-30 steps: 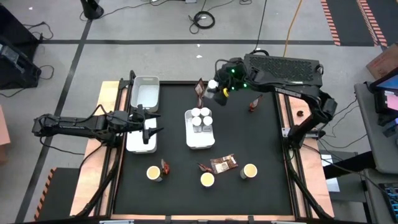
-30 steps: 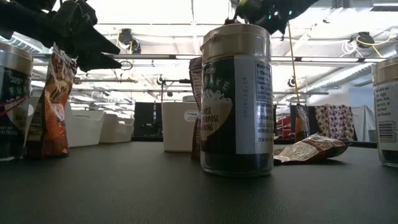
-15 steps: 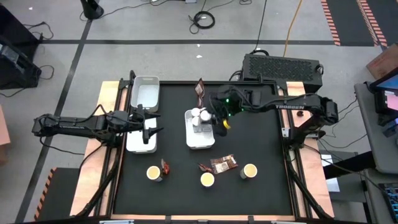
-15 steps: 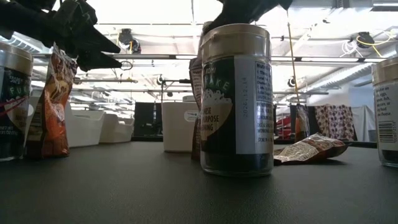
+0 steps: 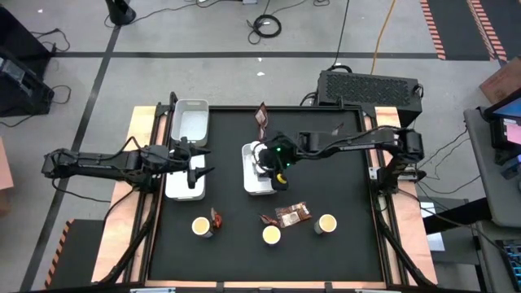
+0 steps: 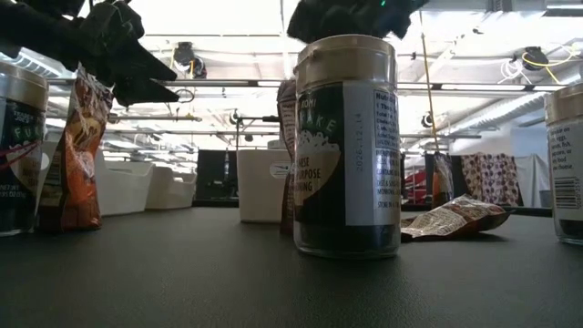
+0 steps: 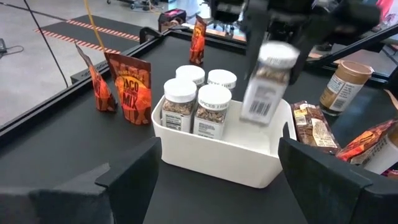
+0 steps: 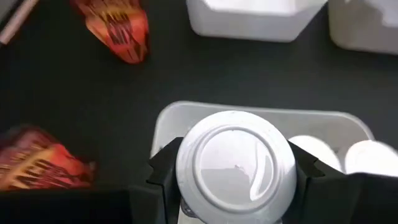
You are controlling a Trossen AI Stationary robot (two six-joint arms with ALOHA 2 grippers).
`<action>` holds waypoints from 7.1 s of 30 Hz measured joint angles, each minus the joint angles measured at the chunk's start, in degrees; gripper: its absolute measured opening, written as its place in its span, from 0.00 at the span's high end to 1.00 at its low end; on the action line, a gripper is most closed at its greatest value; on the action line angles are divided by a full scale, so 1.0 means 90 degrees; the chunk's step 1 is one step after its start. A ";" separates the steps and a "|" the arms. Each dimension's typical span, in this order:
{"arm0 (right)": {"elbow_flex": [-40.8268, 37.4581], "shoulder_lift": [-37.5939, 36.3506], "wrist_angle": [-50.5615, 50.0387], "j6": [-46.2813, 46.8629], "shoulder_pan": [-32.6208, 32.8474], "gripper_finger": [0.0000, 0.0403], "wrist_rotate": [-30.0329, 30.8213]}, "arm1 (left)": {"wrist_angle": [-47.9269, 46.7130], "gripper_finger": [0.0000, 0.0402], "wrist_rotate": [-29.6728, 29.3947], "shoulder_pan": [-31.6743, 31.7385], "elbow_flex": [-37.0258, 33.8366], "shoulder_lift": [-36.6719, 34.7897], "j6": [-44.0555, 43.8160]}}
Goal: Sort spices by type
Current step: Put the white seasoning bottle into the right white bin, then put the gold seasoning bottle into the gray bin
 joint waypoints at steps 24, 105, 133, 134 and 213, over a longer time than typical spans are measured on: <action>0.0017 0.1140 0.0414 -0.0332 -0.0012 0.62 -0.0036 | 0.0079 0.19 0.0000 0.0000 0.0005 0.0471 -0.0060; 0.1537 0.0019 -0.1326 0.1557 0.3075 0.34 0.3433 | -0.2260 0.19 0.1780 -0.3349 0.3438 0.2311 -0.1841; 0.1535 0.0211 -0.1301 0.1380 0.2928 0.34 0.3430 | -0.3883 0.19 0.1591 -0.3827 0.3873 0.4265 -0.1778; 0.1535 0.0211 -0.1301 0.1369 0.2923 0.34 0.3430 | -0.3883 0.19 0.1591 -0.3827 0.3873 0.4265 -0.1721; 0.1535 0.0211 -0.1305 0.1097 0.2900 0.34 0.3407 | -0.4442 0.19 0.1857 -0.3815 0.3825 0.5412 -0.0605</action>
